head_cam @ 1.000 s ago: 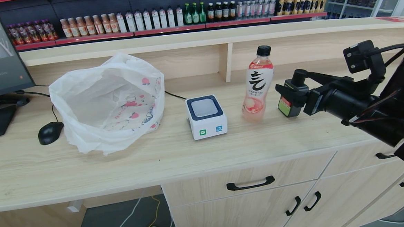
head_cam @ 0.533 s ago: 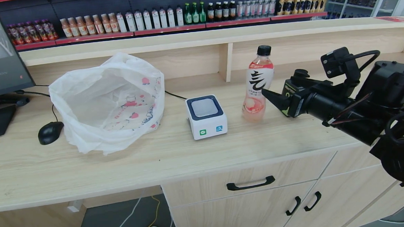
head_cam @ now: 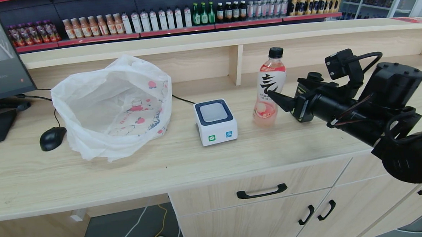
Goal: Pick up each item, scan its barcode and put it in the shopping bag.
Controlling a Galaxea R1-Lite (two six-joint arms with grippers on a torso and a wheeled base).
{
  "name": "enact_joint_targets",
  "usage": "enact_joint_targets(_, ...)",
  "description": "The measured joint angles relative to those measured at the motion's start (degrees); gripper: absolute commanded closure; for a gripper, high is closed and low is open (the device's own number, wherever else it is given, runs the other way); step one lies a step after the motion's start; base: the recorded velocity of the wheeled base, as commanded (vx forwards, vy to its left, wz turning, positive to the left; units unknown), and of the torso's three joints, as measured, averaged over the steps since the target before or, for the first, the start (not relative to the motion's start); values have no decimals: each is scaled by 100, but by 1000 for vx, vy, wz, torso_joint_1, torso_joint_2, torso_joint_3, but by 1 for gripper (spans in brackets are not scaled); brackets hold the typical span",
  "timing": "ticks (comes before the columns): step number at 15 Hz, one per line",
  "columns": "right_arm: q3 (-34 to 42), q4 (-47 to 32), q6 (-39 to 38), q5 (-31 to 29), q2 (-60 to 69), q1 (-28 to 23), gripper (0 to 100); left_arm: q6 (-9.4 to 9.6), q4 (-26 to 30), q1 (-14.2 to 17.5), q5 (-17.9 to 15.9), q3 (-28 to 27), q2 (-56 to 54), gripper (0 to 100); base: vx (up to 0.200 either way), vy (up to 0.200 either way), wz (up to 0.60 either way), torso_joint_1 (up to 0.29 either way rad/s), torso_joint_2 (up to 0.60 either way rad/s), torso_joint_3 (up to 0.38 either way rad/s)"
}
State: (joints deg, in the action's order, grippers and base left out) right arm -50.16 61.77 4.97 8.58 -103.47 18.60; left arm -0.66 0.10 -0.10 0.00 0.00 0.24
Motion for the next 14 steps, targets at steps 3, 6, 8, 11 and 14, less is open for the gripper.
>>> enact_joint_targets(3, -35, 169, -9, 0, -127, 2, 0, 0, 0, 2, 0, 0, 0, 0, 0, 0, 0, 0, 0, 0)
enact_joint_targets(6, -41, 389, -30, 0, -271, 2, 0, 0, 0, -1, 0, 0, 0, 0, 0, 0, 0, 0, 0, 0)
enact_joint_targets(8, -46, 433, -33, 0, -358, 0, 0, -2, 0, -1, 0, 0, 0, 0, 0, 0, 0, 0, 0, 0)
enact_joint_targets(11, -46, 482, -41, 1, -460, 0, 0, -2, 0, 0, 0, 0, 0, 0, 0, 0, 0, 0, 0, 0)
enact_joint_targets(14, -101, 494, -60, 9, -564, 30, 0, -2, 0, 2, 0, 0, 0, 0, 0, 0, 0, 0, 0, 0)
